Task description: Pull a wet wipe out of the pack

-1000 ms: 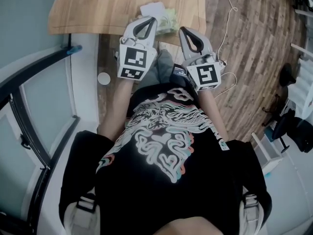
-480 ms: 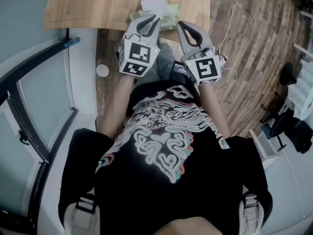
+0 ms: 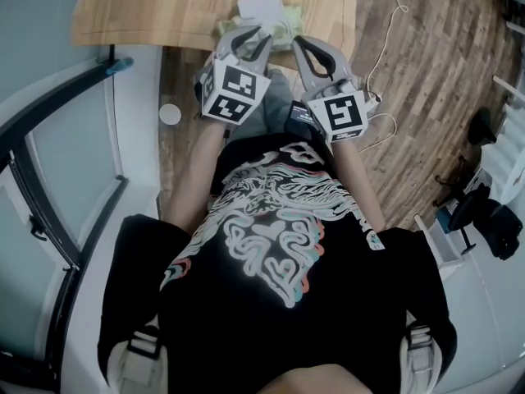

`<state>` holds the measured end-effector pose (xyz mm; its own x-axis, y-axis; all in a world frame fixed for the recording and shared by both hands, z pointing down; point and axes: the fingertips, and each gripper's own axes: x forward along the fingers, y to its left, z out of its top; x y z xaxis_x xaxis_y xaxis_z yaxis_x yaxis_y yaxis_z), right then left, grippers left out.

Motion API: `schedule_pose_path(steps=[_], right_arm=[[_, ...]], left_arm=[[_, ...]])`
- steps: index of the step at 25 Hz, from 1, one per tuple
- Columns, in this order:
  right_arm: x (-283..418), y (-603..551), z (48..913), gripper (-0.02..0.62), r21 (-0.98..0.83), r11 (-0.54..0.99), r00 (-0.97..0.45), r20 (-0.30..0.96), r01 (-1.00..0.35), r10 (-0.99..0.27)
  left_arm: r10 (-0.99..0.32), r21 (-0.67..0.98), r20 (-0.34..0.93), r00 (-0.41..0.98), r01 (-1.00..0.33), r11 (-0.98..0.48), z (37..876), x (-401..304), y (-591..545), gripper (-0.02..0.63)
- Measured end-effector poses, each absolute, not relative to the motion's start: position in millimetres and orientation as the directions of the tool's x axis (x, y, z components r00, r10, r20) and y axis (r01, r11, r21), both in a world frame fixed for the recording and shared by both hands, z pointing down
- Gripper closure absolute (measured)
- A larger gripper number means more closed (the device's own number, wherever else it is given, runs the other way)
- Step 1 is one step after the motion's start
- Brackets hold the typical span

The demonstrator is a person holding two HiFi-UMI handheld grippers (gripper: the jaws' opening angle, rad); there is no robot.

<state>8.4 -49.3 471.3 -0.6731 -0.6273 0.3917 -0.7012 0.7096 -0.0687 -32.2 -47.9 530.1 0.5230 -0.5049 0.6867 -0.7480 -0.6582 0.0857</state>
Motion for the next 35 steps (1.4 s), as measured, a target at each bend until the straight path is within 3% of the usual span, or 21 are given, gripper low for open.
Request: schedule_pose_path(steps=[10, 23, 28, 35], right_arm=[[7.9, -59.1, 477.1, 0.595, -0.074, 0.724, -0.680, 0.420, -0.686, -0.601], [3.8, -69.0, 488.6, 0.595, -0.080, 0.755, -0.705, 0.433, -0.650, -0.561], [0.4, -69.1, 495.2, 0.595, -0.078, 0.766, -0.709, 0.448, -0.638, -0.545], [-1.8, -64.5, 497.7, 0.595, -0.084, 0.780, -0.718, 0.462, -0.620, -0.521]], left_arm=[[-0.421, 0.094, 0.748, 0.512, -0.710, -0.697, 542.1, -31.3, -58.0, 0.508], [-0.140, 0.110, 0.842, 0.521, -0.419, -0.901, 545.0, -20.1, -52.7, 0.508], [-0.071, 0.151, 0.851, 0.521, -0.372, -0.916, 548.2, -20.1, -52.9, 0.508], [-0.013, 0.179, 0.864, 0.504, -0.332, -0.926, 550.8, -17.3, -49.4, 0.585]])
